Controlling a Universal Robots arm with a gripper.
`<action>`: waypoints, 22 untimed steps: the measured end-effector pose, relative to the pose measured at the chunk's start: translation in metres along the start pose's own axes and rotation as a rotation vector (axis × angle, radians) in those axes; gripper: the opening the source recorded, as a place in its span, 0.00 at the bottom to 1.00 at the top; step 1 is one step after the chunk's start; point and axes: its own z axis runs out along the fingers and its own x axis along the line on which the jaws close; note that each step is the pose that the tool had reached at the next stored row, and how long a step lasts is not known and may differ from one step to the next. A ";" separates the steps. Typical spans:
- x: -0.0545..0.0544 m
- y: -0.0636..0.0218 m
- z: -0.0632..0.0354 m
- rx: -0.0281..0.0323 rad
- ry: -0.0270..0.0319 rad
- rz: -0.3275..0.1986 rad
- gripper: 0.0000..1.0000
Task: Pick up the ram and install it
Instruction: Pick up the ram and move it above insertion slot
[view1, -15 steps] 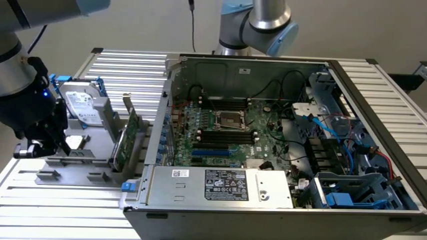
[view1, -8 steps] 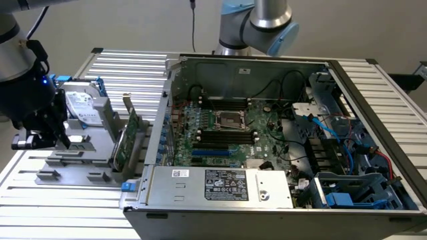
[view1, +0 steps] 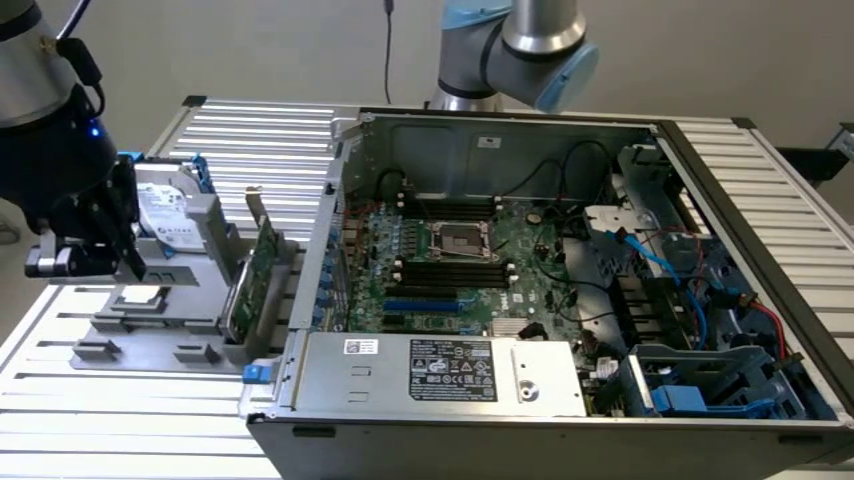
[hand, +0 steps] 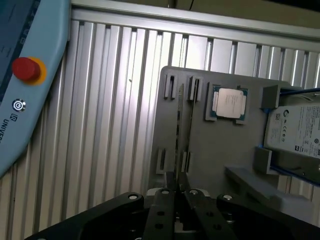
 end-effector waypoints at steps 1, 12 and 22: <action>0.000 -0.0019 -0.0025 -0.0003 0.0001 0.000 0.14; -0.005 -0.0187 -0.0231 -0.0050 -0.0004 -0.009 0.14; -0.004 -0.0436 -0.0319 -0.0079 -0.0027 -0.017 0.14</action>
